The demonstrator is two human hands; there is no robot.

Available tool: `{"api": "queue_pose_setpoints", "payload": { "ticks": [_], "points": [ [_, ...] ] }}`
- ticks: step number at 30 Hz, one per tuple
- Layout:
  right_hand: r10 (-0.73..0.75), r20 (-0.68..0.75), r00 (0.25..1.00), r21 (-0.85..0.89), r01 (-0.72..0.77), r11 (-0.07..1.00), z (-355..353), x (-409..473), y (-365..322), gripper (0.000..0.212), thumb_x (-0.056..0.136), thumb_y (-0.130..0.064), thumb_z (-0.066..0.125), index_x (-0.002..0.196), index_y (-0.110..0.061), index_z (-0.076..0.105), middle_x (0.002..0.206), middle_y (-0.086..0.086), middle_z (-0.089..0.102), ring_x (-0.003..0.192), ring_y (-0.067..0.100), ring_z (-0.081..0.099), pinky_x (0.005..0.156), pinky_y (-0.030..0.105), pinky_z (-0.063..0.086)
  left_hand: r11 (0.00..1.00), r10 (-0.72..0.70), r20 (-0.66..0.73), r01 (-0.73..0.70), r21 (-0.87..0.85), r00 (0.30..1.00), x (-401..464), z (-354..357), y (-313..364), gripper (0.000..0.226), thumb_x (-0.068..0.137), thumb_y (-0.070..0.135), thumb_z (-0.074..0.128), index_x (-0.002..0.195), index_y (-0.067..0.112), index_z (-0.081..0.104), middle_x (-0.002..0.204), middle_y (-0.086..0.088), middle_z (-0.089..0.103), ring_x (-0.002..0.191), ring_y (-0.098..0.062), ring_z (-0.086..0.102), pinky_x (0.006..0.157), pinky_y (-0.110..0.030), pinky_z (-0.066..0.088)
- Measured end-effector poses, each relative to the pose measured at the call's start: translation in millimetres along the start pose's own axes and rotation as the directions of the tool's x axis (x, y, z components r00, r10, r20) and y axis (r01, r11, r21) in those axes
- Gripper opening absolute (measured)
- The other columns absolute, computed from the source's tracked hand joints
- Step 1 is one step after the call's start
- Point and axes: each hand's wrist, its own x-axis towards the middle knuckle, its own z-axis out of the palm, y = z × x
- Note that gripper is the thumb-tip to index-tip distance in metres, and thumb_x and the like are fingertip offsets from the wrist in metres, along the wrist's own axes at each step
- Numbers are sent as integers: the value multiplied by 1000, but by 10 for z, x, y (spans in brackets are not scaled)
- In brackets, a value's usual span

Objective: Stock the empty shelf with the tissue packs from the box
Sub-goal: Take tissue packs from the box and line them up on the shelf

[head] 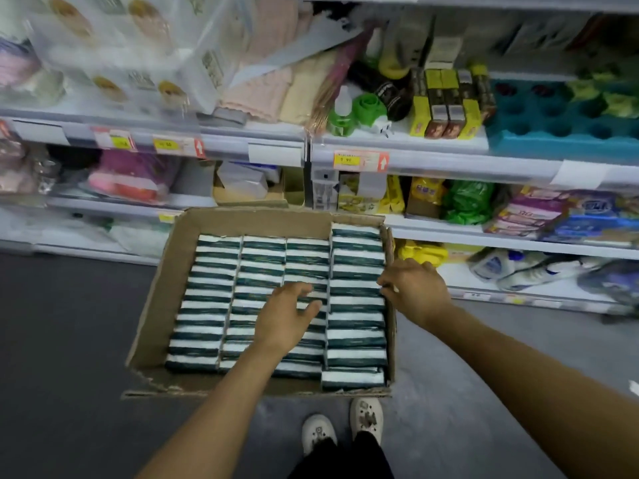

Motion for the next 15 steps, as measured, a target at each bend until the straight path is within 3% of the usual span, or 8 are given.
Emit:
{"api": "queue_pose_setpoints", "payload": {
  "ticks": [3, 10, 15],
  "points": [
    [-18, 13, 1000, -39, 18, 999, 216, 134, 79, 19, 94, -27, 56, 106, -24, 70, 112, 6, 63, 115, 31, 50, 92, 41, 37, 994, -58, 43, 62, -93, 997, 142, 250, -89, 36, 95, 36, 61, 127, 19, 61, 125, 4, 63, 116, -14, 58, 94, -28, 47],
    [-73, 17, 997, -63, 74, 995, 461, 391, 204, 27, 94, -35, 55, 117, -28, 66, 117, 3, 62, 117, 28, 49, 90, 36, 30, 977, -84, 91, 99, -188, 992, 355, 556, -110, 39, 92, 34, 68, 125, 15, 62, 121, 0, 64, 112, -16, 59, 95, -29, 47],
    [-128, 35, 991, -154, 132, 979, 515, 475, 235, 28, 87, -39, 64, 109, -23, 69, 106, 4, 63, 109, 28, 53, 88, 38, 30, 980, -80, 84, 93, -175, 993, 447, 636, -93, 29, 83, 23, 78, 104, 14, 60, 90, 4, 59, 84, -13, 57, 79, -30, 51]
  ]
}}
